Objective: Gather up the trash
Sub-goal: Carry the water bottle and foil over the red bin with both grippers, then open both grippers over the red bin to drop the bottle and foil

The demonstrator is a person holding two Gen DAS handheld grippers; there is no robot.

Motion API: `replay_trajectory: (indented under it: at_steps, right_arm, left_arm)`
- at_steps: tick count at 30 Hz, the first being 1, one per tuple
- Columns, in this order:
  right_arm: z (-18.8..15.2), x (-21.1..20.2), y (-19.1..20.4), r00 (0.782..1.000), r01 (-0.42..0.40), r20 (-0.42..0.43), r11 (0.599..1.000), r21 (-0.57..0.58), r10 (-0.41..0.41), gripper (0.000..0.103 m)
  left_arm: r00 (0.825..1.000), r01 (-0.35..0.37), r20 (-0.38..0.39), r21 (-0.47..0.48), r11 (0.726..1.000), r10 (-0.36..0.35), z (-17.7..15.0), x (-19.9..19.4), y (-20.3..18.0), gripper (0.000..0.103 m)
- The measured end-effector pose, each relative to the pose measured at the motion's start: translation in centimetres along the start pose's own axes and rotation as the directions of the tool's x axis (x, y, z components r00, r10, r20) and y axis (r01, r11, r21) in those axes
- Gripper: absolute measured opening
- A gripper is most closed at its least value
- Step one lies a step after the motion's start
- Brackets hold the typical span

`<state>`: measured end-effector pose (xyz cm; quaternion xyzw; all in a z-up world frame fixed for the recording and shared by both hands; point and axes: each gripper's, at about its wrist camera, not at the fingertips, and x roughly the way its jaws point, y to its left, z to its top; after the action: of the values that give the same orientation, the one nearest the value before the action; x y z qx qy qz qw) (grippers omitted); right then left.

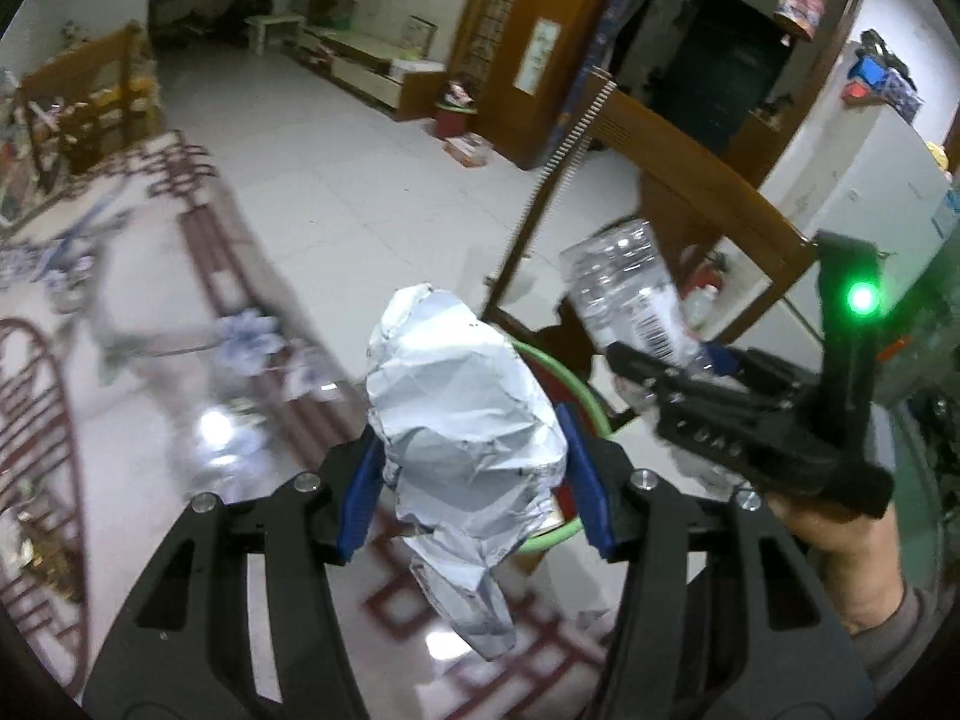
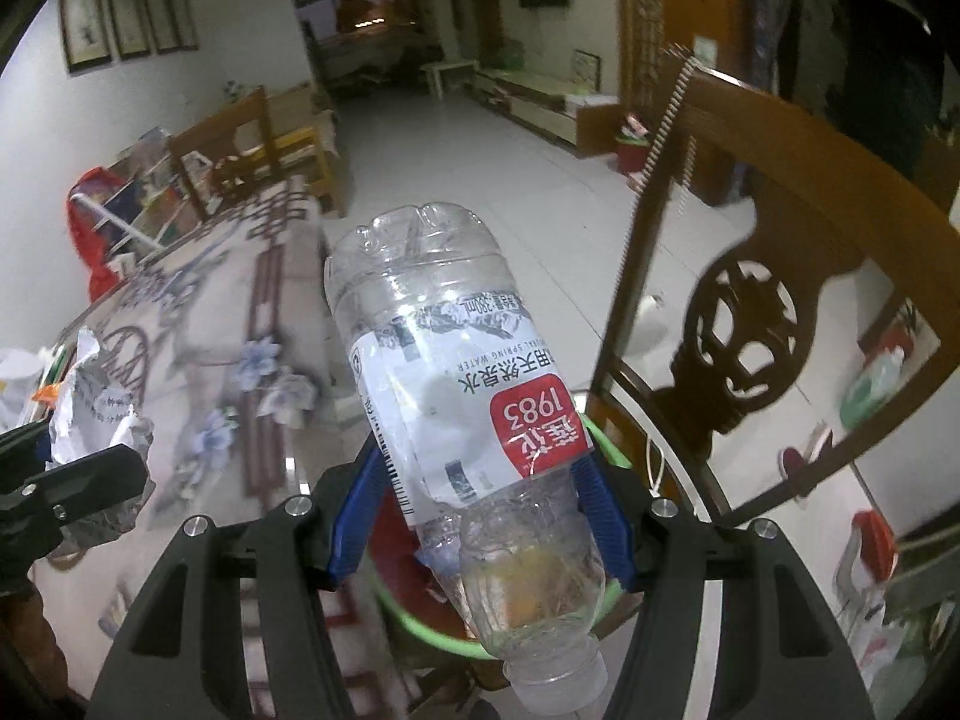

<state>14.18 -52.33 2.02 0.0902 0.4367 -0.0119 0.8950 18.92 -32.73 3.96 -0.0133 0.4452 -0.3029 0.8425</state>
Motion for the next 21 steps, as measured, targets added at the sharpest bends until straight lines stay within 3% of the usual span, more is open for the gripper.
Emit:
replay_trajectory:
  at_steps: [7,18,21]
  right_arm:
    - [-0.6,2.4,-3.5,0.999,-0.009,-0.050,0.996,0.085,0.013,0.059]
    - [1.1,3.2,-3.2,0.997,-0.058,-0.036,0.993,0.103,0.062,0.059]
    - [1.4,3.4,-2.7,0.997,-0.063,-0.036,0.993,0.101,0.067,0.061]
  left_arm:
    - [0.994,0.077,-0.082,0.018,0.997,-0.075,0.4,4.6,-1.6,0.053]
    - [0.988,0.087,-0.138,0.073,0.994,-0.076,-0.8,8.2,-2.4,0.054]
    - [0.988,0.080,-0.137,0.071,0.994,-0.070,-0.6,8.5,-2.4,0.061]
